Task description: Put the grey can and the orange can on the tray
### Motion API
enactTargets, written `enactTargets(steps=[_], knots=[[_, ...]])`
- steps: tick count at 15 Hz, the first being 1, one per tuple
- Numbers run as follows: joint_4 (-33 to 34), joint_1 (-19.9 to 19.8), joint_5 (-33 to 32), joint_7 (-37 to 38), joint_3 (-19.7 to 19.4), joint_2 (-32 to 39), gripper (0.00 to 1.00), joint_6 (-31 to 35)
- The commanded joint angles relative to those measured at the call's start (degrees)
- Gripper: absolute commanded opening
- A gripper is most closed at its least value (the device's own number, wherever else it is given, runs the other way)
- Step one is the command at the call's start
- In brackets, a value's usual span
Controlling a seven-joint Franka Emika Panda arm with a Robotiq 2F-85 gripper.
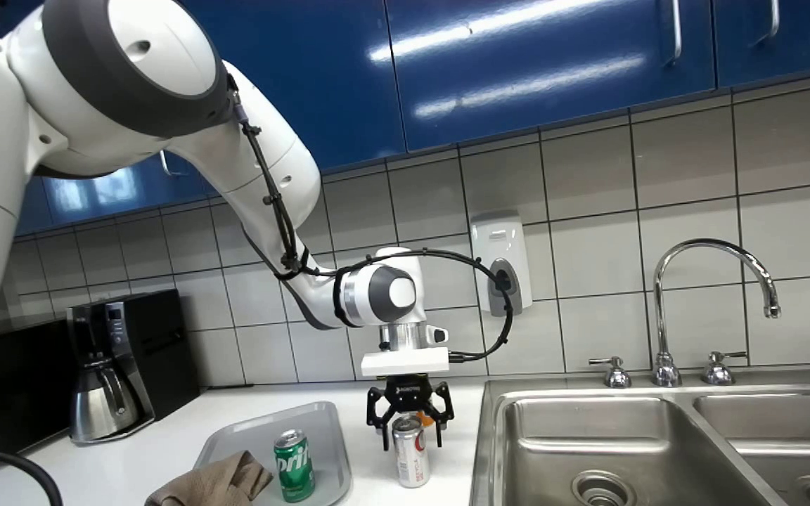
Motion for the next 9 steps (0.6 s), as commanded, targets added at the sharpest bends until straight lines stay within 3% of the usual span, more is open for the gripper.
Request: enactTargets(steps=[1,9], knots=[[-0.7,-1.2,-1.9,1.7,1.1,-0.9,1.00,0.2],[-0.7,-1.3,-1.8,1.3,1.3,-0.9,1.00,-0.3]])
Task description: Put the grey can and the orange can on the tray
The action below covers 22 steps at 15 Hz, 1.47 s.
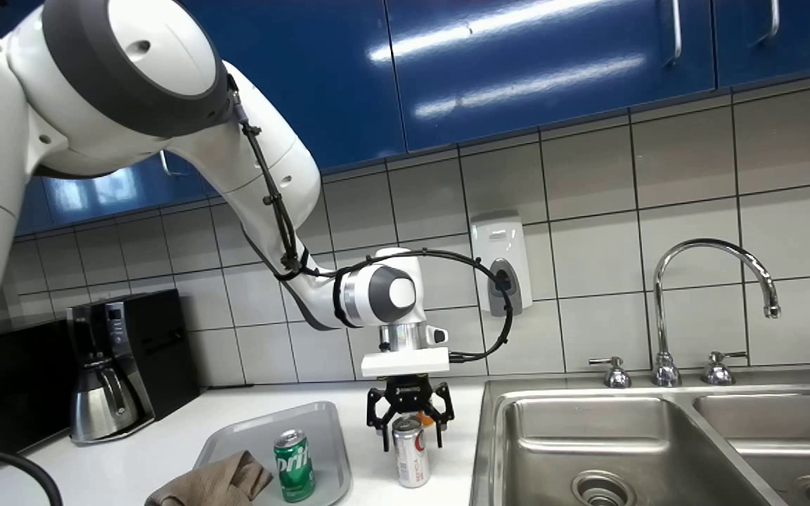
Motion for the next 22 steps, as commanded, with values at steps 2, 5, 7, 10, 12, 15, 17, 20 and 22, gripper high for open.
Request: enactTargets(steps=[2,5,7,10,12,15,17,20,22], knots=[[-0.5,-1.5,-0.7,1.1,1.5,-0.8,1.00,-1.7],[-0.1,-1.8,0.2,0.3,2.1,0.0,1.00,-2.7],[-0.1,-1.9,0.4,0.2,2.4,0.0,1.00,-3.4],[-0.1,-2.0,0.5,0.2,2.5,0.0,1.00,-3.6],[-0.1,-2.1,0.5,0.2,2.5,0.0,1.00,-3.6],[-0.1,-2.1,0.5,0.2,2.5,0.0,1.00,-3.6],[-0.8,-1.6,-0.7,1.6,2.1,-0.3,1.00,-1.0],[-1.7,-1.4,-2.0,2.3,1.9,-0.8,1.00,1.8],[-2.1,-1.5,-2.1,1.9,2.1,-0.8,1.00,2.9]])
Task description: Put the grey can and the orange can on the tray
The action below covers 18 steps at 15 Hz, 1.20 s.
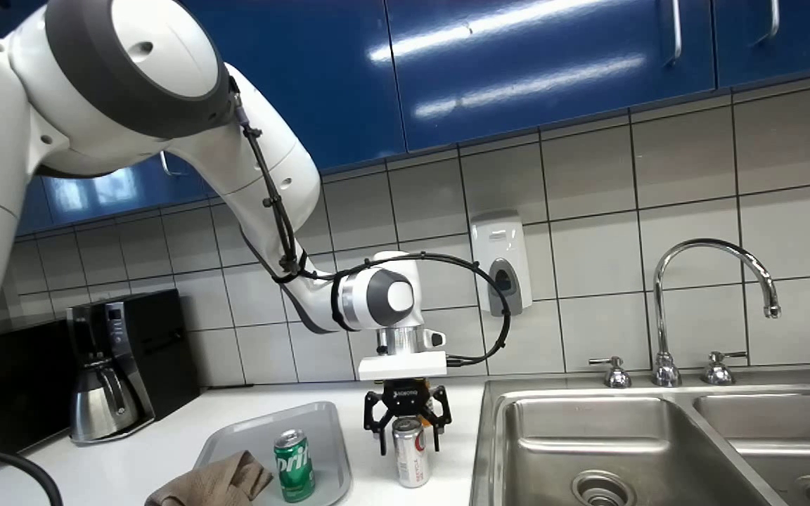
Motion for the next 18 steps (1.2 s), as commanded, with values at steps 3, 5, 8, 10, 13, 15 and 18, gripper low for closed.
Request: enactTargets(steps=[3,5,8,10,13,15,18], knots=[[-2.2,-0.6,-2.1,1.4,1.0,-0.9,1.00,3.8],[-2.7,-0.6,-2.2,1.3,1.1,-1.0,1.00,4.7],[-3.2,-0.7,-2.0,0.9,1.4,-1.2,1.00,5.9],[-3.3,-0.8,-1.9,0.7,1.6,-1.2,1.00,6.6],[-3.7,-0.9,-2.0,0.6,1.7,-1.6,1.00,7.3],[-4.1,-0.8,-2.1,0.7,1.7,-1.8,1.00,7.5],[-4.7,-0.8,-2.4,0.7,1.6,-2.3,1.00,7.6]])
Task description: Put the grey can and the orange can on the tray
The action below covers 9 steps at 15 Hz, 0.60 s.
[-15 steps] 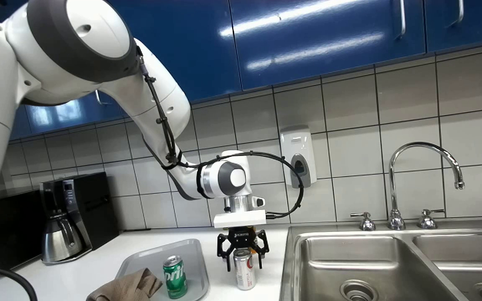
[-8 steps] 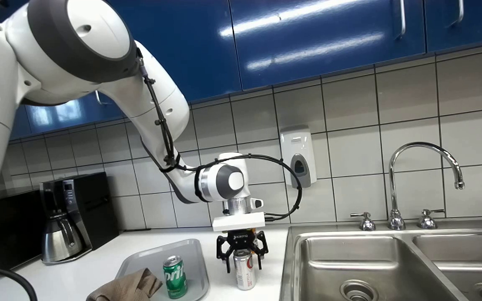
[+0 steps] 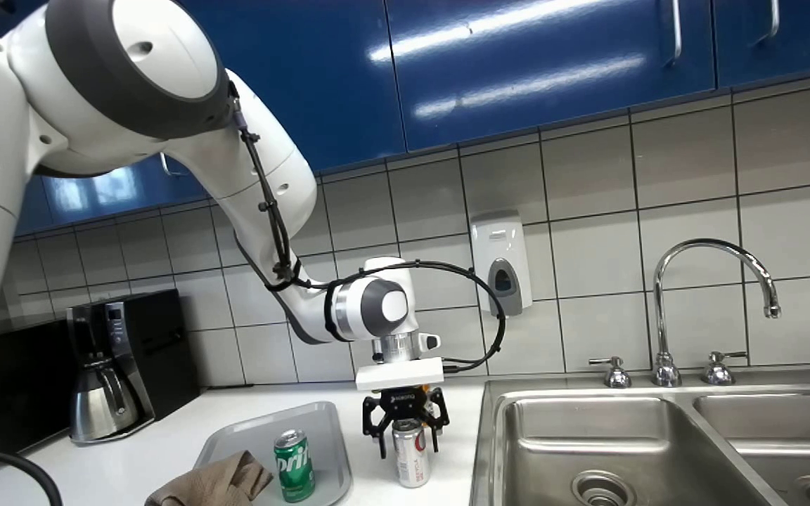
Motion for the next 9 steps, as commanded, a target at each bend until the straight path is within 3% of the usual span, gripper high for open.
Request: enactTargets(steps=[1,6,7,9], knots=[[-2.3,-1.0,-1.5,0.6,0.7,-2.5,1.00,1.0],[-2.5,-1.1,-1.2,0.3,0.8,-2.8,0.97,1.0],[-2.6,-1.1,-1.4,0.4,0.7,-2.9,0.74,1.3],[-2.5,-1.0,-1.6,0.4,0.7,-2.8,0.66,1.3]])
